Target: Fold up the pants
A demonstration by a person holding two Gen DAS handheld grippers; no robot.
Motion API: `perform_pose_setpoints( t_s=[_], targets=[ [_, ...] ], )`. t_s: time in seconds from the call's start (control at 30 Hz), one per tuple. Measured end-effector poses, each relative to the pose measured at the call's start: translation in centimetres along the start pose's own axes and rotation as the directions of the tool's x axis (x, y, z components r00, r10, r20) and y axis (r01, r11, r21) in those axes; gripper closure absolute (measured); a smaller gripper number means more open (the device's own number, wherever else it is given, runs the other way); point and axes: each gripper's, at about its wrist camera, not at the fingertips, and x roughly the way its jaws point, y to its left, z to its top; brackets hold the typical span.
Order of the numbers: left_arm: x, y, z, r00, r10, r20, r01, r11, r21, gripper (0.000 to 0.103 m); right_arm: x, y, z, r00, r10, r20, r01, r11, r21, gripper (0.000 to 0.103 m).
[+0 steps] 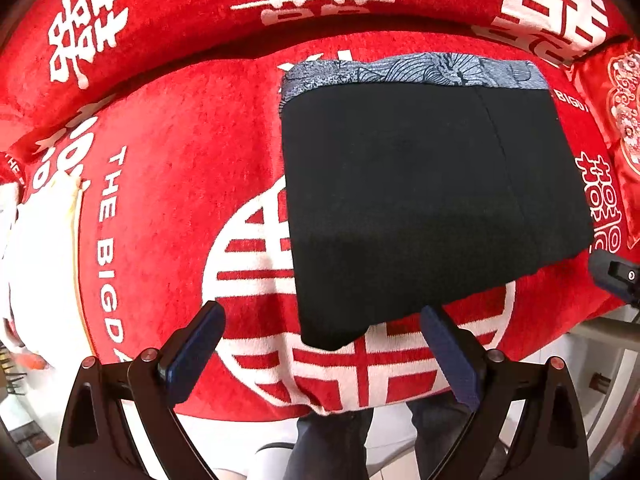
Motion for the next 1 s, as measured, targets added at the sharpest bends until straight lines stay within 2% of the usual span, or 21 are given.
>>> perform_pose_setpoints(
  t_s=[0.2, 0.53, 0.83, 0.93, 1.0],
  targets=[
    [-1.9, -0.1, -0.6, 1.000, -0.004, 0.023, 0.004, 1.000, 0.013, 0.001, -1.7, 2.6, -0.3, 0.991, -0.129, 0.047, 0.133, 0.985, -0.113, 0.016],
    [-5.8, 0.3, -1.7, 0.999, -0.018, 0.043, 0.018, 1.000, 0.000, 0.001, -5.4, 6.3, -1.3, 0.969, -0.195, 0.154, 0.224, 0.955, -0.196, 0.014],
    [-8.6, -0.8, -1.6, 0.997, 0.007, 0.075, -0.002, 0.998, -0.067, 0.001, -5.8, 7.1, -0.7, 0.970, -0.229, 0.083, 0.243, 0.936, -0.253, 0.014],
    [-9.1, -1.8, -1.7, 0.998, 0.035, 0.060, -0.030, 0.996, -0.079, 0.001, -6.5, 6.8, -0.6, 0.962, -0.257, 0.091, 0.272, 0.922, -0.275, 0.014],
    [-9.6, -2.4, -1.9, 0.997, 0.049, 0.061, -0.044, 0.995, -0.088, 0.001, -6.9, 6.5, -0.6, 0.965, -0.251, 0.077, 0.263, 0.922, -0.283, 0.014]
  ],
)
